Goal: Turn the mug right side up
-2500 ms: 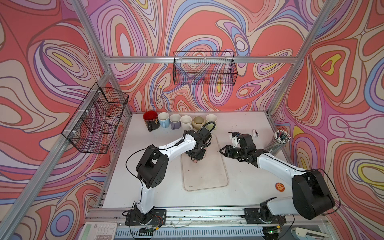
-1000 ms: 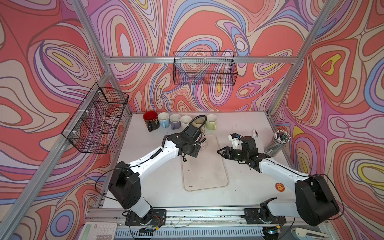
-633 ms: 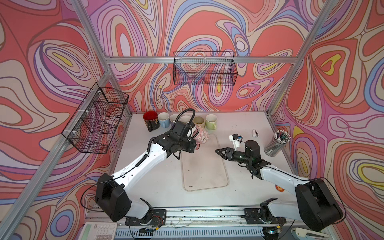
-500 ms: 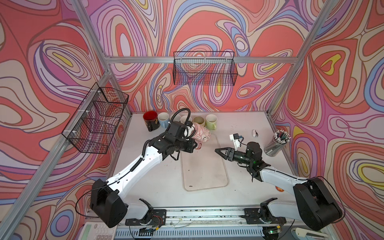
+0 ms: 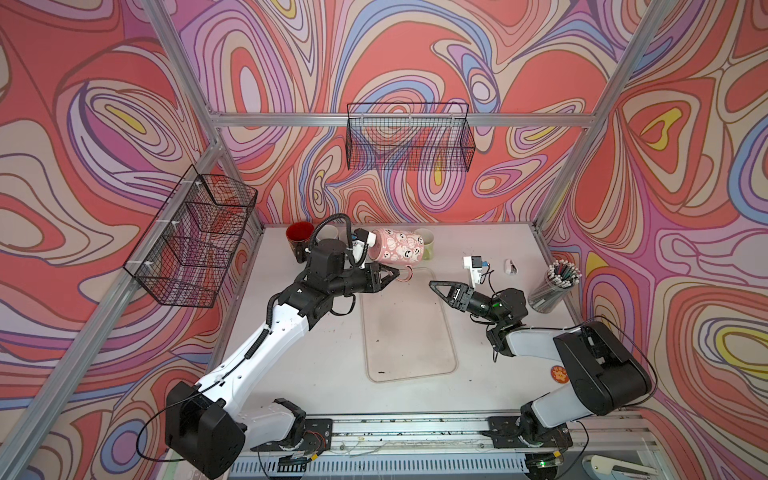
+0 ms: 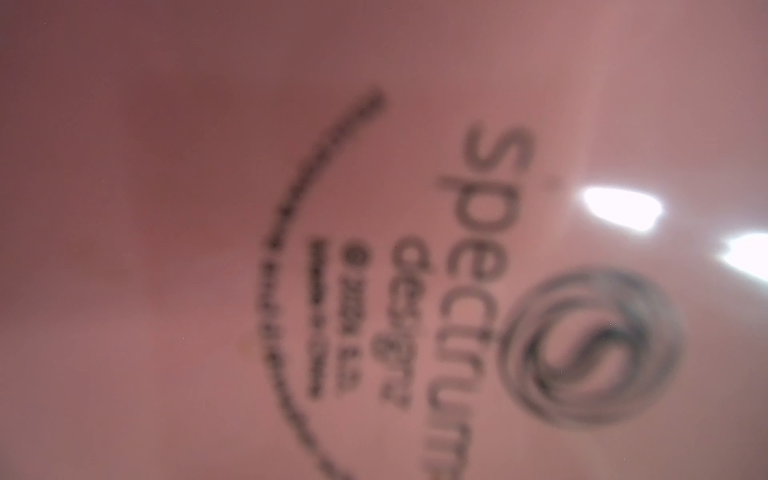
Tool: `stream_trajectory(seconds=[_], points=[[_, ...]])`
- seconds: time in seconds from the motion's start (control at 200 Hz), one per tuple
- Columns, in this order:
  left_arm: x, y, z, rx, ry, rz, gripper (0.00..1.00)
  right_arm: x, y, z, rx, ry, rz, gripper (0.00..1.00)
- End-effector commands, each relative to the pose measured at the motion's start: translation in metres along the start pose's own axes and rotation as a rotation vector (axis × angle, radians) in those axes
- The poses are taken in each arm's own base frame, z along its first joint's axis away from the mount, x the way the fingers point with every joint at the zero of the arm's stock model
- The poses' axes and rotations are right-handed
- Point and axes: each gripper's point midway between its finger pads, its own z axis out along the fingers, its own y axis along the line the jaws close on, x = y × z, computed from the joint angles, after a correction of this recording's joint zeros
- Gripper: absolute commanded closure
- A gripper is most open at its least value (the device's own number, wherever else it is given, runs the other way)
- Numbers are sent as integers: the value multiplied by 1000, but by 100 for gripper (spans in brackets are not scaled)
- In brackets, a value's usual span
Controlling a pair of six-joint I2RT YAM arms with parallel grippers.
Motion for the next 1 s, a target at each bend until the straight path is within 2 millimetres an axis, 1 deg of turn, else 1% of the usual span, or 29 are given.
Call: stream_trajectory(seconds=[0.0, 0.27, 0.456, 0.526, 0.686, 0.796, 0.997], points=[[-38, -56, -22, 220, -151, 91, 100, -17, 22, 10, -92, -37, -28, 27], [-44, -65, -23, 281, -175, 88, 100, -23, 36, 40, -110, -15, -55, 27], [-47, -70, -24, 306, -186, 100, 100, -30, 44, 54, -150, -14, -46, 27], [-46, -68, -23, 303, -187, 102, 100, -32, 40, 60, -136, -5, -31, 28], [-43, -66, -21, 309, -184, 97, 100, -33, 47, 70, -167, 6, -32, 28], [-42, -64, -20, 315, -185, 93, 100, -32, 46, 76, -172, 12, -27, 30], [-39, -60, -16, 320, -179, 78, 100, -38, 47, 82, -191, 5, -22, 32]])
